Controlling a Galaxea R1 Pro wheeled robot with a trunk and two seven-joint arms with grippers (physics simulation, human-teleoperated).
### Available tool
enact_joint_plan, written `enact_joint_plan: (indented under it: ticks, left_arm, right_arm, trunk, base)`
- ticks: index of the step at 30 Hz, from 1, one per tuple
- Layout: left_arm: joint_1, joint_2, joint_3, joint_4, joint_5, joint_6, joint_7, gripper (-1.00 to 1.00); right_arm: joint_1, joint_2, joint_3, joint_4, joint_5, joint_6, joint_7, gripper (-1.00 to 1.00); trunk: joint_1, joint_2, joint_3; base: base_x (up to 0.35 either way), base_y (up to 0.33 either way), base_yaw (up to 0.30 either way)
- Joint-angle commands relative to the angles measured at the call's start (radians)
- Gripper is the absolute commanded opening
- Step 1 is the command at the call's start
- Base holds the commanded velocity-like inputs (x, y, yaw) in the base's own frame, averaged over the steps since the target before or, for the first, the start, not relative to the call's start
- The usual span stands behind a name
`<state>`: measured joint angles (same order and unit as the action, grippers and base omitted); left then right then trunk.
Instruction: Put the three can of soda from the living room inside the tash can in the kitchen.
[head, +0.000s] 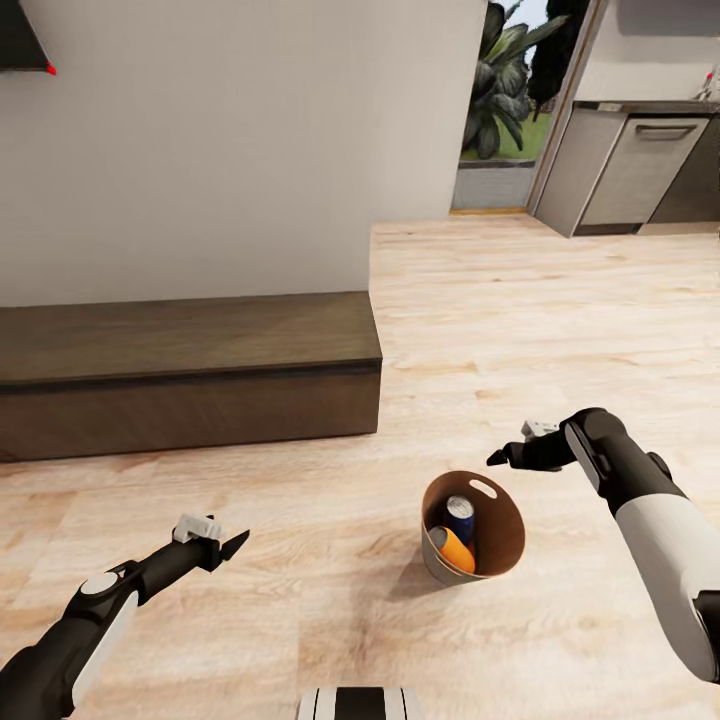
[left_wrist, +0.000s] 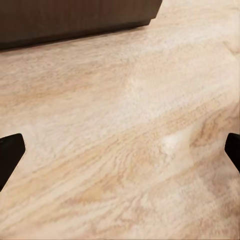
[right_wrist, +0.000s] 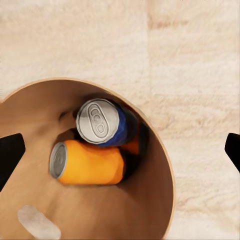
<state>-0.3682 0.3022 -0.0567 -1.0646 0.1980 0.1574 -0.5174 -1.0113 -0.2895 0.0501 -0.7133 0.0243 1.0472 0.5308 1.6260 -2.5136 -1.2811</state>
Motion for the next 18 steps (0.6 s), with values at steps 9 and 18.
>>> enact_joint_plan:
  ticks: [9, 18]
  left_arm:
    - [0.0, 0.0, 0.0, 0.0, 0.0, 0.006, 0.023, 1.0]
    - [0.0, 0.0, -0.001, 0.0, 0.0, 0.007, 0.032, 1.0]
  right_arm:
    - [0.038, 0.001, 0.001, -0.001, 0.0, 0.0, -0.009, 1.0]
    - [0.048, 0.001, 0.001, -0.017, 0.001, 0.0, -0.011, 1.0]
  trunk:
    - [-0.004, 0.002, 0.035]
    - [-0.008, 0.004, 0.07]
  base:
    - [0.0, 0.0, 0.0]
    - [0.0, 0.0, 0.0]
